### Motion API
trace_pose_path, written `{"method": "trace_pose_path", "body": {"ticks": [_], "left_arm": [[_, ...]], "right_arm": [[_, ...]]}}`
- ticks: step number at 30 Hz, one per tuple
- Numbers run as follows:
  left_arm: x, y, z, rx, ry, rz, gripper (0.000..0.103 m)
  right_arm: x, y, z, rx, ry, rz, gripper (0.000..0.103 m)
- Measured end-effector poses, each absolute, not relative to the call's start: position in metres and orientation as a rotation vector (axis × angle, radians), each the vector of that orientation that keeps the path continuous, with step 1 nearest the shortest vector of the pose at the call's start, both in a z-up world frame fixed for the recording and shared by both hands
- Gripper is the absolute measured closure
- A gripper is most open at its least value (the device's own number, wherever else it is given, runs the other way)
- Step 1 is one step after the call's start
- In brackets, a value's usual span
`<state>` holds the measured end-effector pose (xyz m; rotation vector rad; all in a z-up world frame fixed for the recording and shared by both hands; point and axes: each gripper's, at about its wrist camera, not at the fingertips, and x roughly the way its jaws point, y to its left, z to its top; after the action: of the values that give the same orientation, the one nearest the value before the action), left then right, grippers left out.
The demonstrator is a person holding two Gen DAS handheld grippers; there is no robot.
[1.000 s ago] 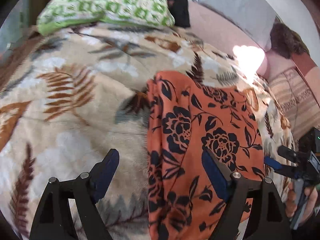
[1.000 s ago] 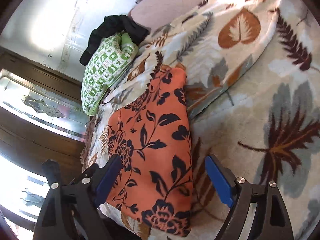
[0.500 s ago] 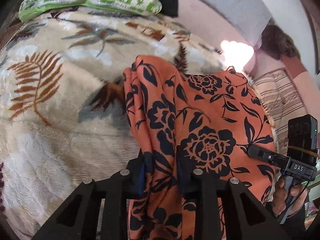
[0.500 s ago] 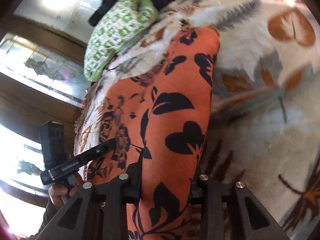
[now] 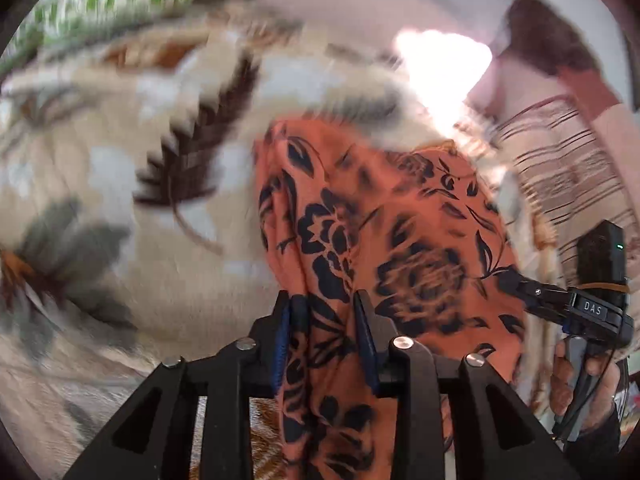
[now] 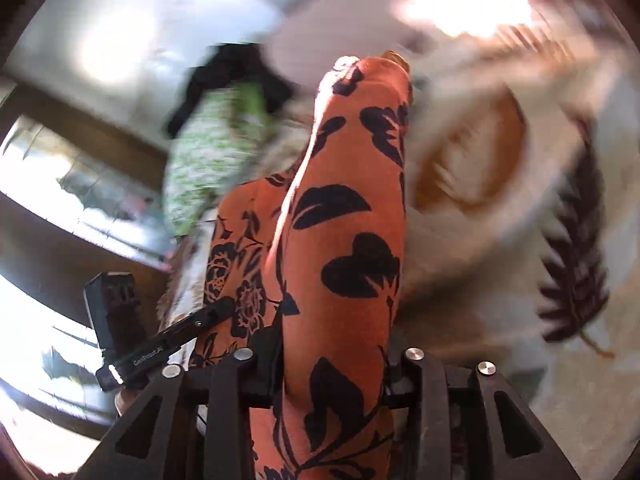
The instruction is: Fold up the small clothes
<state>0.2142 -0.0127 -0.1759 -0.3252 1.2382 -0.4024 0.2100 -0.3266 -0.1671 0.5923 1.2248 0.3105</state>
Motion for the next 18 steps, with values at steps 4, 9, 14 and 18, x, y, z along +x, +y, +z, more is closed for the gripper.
{"method": "trace_pose_path", "body": {"ticks": [4, 9, 14, 18], "left_arm": [[0.193, 0.004, -0.138, -0.288, 1.098, -0.368, 0.057], [0.165, 0.006, -0.113, -0.218, 1.023, -0.427, 0.051], [0.159, -0.02, -0.164, -0.07, 1.18, -0.378, 0.042], [0.148, -0.016, -0.148, -0.053, 1.117, -0.341, 0.039]], "right_arm": [[0.186, -0.347, -0.158, 0.539, 1.126, 0.217, 0.037], [0.187, -0.322, -0.107, 0.541, 0.983, 0.376, 0.03], [0.218, -0.304, -0.163, 0.719, 1.114, 0.377, 0.023], [0.208, -0.299, -0.148, 0.761, 1.061, 0.353, 0.023]]}}
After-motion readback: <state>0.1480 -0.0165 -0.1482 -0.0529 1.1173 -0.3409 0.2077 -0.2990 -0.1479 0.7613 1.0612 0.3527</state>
